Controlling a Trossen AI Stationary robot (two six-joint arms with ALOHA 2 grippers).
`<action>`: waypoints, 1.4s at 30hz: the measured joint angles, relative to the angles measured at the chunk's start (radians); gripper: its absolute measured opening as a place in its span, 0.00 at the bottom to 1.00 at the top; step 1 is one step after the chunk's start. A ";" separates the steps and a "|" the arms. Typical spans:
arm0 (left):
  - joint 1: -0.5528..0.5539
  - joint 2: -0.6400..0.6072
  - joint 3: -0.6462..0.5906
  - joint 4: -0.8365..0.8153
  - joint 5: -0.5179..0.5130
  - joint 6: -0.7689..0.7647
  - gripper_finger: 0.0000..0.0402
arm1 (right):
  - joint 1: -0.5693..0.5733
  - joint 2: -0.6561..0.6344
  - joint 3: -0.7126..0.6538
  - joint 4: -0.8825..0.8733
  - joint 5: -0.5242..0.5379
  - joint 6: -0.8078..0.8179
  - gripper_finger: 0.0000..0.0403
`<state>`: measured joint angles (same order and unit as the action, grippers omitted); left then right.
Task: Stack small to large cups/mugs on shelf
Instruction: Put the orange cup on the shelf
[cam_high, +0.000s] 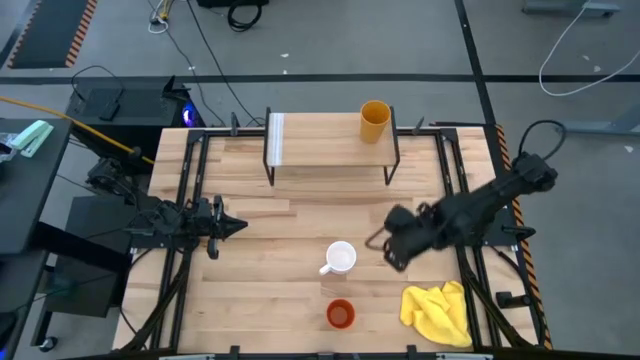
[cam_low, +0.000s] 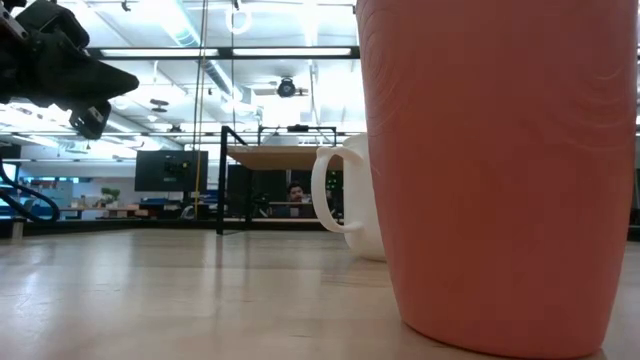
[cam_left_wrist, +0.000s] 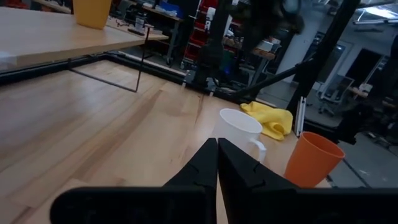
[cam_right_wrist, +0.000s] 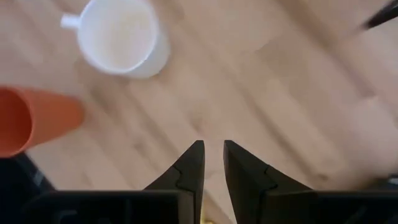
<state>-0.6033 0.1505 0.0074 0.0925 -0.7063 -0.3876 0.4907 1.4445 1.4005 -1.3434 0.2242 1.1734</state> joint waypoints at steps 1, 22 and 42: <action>0.000 0.000 0.000 0.000 0.000 -0.002 0.04 | 0.021 0.000 -0.028 0.045 0.000 0.018 0.17; 0.000 0.000 0.000 -0.003 0.000 -0.051 0.06 | 0.115 0.051 -0.165 0.627 -0.162 0.069 0.17; 0.000 0.014 0.000 -0.008 0.000 -0.128 0.05 | 0.072 0.236 0.149 0.385 -0.127 -0.152 0.15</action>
<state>-0.6033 0.1642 0.0074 0.0849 -0.7059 -0.5159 0.5622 1.6804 1.5494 -0.9580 0.0975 1.0214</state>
